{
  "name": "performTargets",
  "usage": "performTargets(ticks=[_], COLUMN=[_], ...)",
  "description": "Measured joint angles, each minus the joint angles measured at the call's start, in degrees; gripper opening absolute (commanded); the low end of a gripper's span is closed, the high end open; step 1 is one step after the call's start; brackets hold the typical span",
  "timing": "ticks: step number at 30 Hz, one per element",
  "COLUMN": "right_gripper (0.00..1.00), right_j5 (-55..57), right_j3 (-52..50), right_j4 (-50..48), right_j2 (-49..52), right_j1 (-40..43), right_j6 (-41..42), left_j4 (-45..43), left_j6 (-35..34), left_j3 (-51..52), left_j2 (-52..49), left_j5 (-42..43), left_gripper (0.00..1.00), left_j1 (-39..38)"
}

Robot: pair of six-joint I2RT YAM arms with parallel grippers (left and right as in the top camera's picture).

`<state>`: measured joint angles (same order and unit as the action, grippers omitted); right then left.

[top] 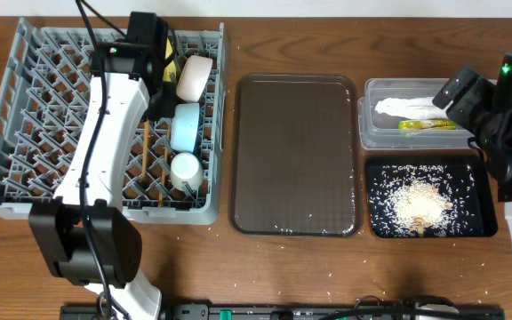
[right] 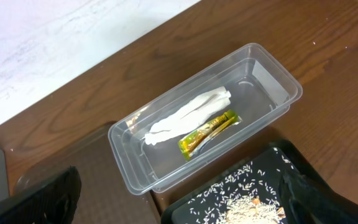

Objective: Sort waste into correct bins and load items into the dishwasher

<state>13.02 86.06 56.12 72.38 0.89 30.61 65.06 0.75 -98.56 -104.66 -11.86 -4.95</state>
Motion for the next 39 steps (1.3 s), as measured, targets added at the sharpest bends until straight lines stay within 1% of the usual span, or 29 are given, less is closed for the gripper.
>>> performTargets(ticks=[2,3,6,7,14,17,19,20,21,23,24,25,28,32,34,35,39], right_gripper=[0.99,0.99,0.99,0.99,0.99,0.99,0.99,0.99,0.99,0.99,0.99,0.99,0.99,0.99,0.99,0.99,0.99], right_j5=[0.0,0.0,0.0,0.0,0.0,0.0,0.0,0.0,0.0,0.0,0.0,0.0,0.0,0.0,0.0,0.0,0.0], right_j3=[0.0,0.0,0.0,0.0,0.0,0.0,0.0,0.0,0.0,0.0,0.0,0.0,0.0,0.0,0.0,0.0,0.0], right_j4=[0.0,0.0,0.0,0.0,0.0,0.0,0.0,0.0,0.0,0.0,0.0,0.0,0.0,0.0,0.0,0.0,0.0], right_j2=[0.0,0.0,0.0,0.0,0.0,0.0,0.0,0.0,0.0,0.0,0.0,0.0,0.0,0.0,0.0,0.0,0.0], right_j1=[0.0,0.0,0.0,0.0,0.0,0.0,0.0,0.0,0.0,0.0,0.0,0.0,0.0,0.0,0.0,0.0,0.0], right_j6=[0.0,0.0,0.0,0.0,0.0,0.0,0.0,0.0,0.0,0.0,0.0,0.0,0.0,0.0,0.0,0.0,0.0], left_j4=[-1.1,-1.6,-3.5,-4.3,-4.6,-1.4,1.0,2.2,3.1,4.3,5.1,5.7,7.1,6.7,4.8,2.4,-7.6], left_j6=[0.9,1.1,1.7,2.2,2.5,2.0,1.4,0.9,0.6,0.5,0.0,-0.4,-0.7,-1.0,-1.5,-2.4,-6.2], left_j3=[1.5,2.3,3.8,4.2,4.4,4.3,4.2,4.1,4.1,4.1,4.1,4.1,3.8,3.8,5.7,8.7,20.8], left_j2=[-0.2,-0.2,-0.2,-0.3,-0.3,-0.2,-0.1,0.3,0.9,2.7,5.4,7.7,17.6,29.0,33.9,37.2,45.5], left_j5=[-0.2,-0.3,-0.4,-0.4,-0.5,-0.5,-0.5,-0.5,-0.5,0.0,0.7,1.7,5.3,7.8,8.3,8.7,9.1], left_gripper=[0.08,0.10,0.33,0.35,0.39,0.39,0.41,0.45,0.55,0.65,0.72,0.77,0.80,0.83,0.84,0.85,0.86], left_j1=[0.6,0.7,0.7,0.7,0.7,0.7,0.7,0.7,0.7,0.4,0.2,0.0,-1.7,-5.8,-8.2,-9.8,-13.7])
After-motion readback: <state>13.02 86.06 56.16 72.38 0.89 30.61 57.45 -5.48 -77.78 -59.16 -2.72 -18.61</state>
